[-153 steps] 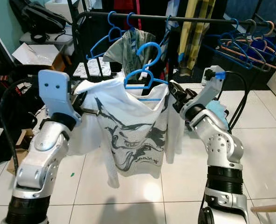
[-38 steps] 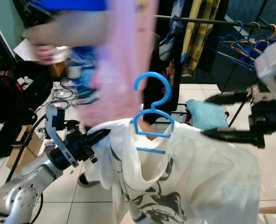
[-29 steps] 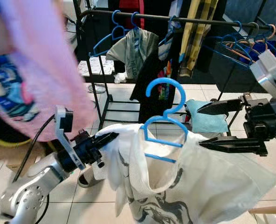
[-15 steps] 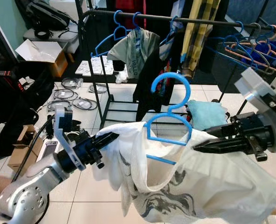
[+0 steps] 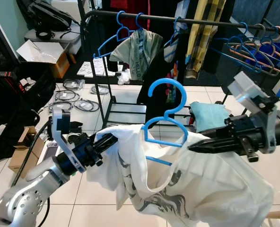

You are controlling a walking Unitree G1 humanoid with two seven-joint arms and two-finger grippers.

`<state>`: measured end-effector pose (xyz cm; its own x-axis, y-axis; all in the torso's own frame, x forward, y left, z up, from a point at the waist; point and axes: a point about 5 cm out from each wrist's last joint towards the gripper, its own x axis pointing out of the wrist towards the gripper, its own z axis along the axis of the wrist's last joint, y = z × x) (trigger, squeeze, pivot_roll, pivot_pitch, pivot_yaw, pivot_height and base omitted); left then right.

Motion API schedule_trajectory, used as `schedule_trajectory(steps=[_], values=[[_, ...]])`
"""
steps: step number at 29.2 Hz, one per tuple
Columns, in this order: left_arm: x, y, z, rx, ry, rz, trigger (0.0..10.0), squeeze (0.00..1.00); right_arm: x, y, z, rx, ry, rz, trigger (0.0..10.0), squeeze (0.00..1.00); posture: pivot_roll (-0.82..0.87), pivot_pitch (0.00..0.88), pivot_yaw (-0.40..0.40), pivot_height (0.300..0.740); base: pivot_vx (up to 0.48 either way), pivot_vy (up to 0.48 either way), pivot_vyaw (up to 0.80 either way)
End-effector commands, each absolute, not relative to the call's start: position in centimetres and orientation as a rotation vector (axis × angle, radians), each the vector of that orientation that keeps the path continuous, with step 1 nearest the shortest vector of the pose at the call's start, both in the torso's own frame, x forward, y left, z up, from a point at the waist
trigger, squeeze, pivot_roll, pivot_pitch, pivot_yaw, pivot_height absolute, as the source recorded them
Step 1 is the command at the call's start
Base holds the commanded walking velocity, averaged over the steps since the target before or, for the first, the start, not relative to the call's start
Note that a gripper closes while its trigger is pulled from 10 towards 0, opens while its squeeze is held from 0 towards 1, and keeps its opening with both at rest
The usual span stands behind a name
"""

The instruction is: Hang hanger

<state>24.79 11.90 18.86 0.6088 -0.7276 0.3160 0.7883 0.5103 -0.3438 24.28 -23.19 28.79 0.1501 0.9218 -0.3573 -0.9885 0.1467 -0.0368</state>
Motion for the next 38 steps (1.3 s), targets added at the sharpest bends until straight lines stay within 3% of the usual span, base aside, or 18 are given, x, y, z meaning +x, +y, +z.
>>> schedule_trajectory(steps=[1,3,4,5,6,7,8,10,13,21,28,29,35,38], values=[[24.7,11.0,19.1,-0.514,-0.148,-0.964,10.0,1.0,24.5,-22.9,28.8,-0.305,0.244,1.386,0.0,0.0,-0.08,0.083,-0.045,0.74,0.0,0.0,0.0],[25.2,11.8,18.7,-0.51,-0.142,-0.904,10.0,1.0,25.1,-23.1,28.4,-0.305,0.238,1.333,0.0,0.0,-0.08,0.083,-0.046,0.74,0.0,0.0,0.0],[25.7,12.9,18.2,-0.5,-0.131,-0.844,10.0,1.0,25.7,-23.4,27.8,-0.307,0.241,1.267,6.4,0.0,-0.08,0.082,-0.046,0.74,0.0,0.0,0.0],[25.7,12.9,18.2,-0.5,-0.131,-0.844,10.0,1.0,25.7,-23.4,27.8,-0.307,0.241,1.267,6.4,0.0,-0.08,0.082,-0.046,0.74,0.0,0.0,0.0],[26.0,14.2,17.7,-0.493,-0.123,-0.787,10.0,1.0,26.3,-23.8,27.1,-0.297,0.247,1.197,1.3,0.0,-0.08,0.081,-0.047,0.74,0.0,0.0,0.0],[26.0,14.2,17.7,-0.493,-0.123,-0.787,10.0,1.0,26.3,-23.8,27.1,-0.297,0.247,1.197,1.3,0.0,-0.08,0.081,-0.047,0.74,0.0,0.0,0.0],[26.1,16.0,17.2,-0.484,-0.116,-0.724,10.0,1.0,27.0,-24.7,26.0,-0.276,0.255,1.093,0.0,0.0,-0.07,0.08,-0.046,0.74,0.0,0.0,0.0],[26.1,16.0,17.2,-0.484,-0.116,-0.724,10.0,1.0,27.0,-24.7,26.0,-0.276,0.255,1.093,0.0,0.0,-0.07,0.08,-0.046,0.74,0.0,0.0,0.0],[25.8,18.6,16.6,-0.481,-0.109,-0.646,10.0,1.0,27.7,-26.0,24.3,-0.222,0.258,0.941,0.0,0.0,-0.07,0.081,-0.042,0.74,0.0,0.0,0.0],[24.7,19.9,15.5,-0.467,-0.052,-0.663,10.0,1.0,28.3,-27.2,22.3,-0.132,0.24,0.785,0.0,0.0,-0.06,0.083,-0.037,0.74,0.0,0.0,0.0],[23.8,19.3,14.8,-0.446,0.0,-0.747,10.0,1.0,27.3,-26.3,22.0,-0.07,0.215,0.874,0.0,0.0,-0.06,0.09,-0.032,0.74,0.0,0.0,0.0],[23.7,18.8,14.9,-0.441,0.001,-0.777,10.0,0.0,26.6,-25.8,22.4,-0.056,0.208,0.963,0.0,0.0,-0.06,0.092,-0.029,0.74,0.0,0.0,0.0],[23.0,17.0,15.0,-0.358,0.004,-0.924,10.0,0.0,23.9,-24.3,24.8,0.045,0.169,1.267,0.0,0.0,-0.07,0.095,-0.026,0.74,0.0,0.0,0.0],[22.9,16.8,14.9,-0.351,0.007,-0.941,10.0,0.0,23.7,-24.2,25.3,0.063,0.156,1.299,0.0,0.0,-0.07,0.095,-0.026,0.74,0.0,0.0,0.0]])
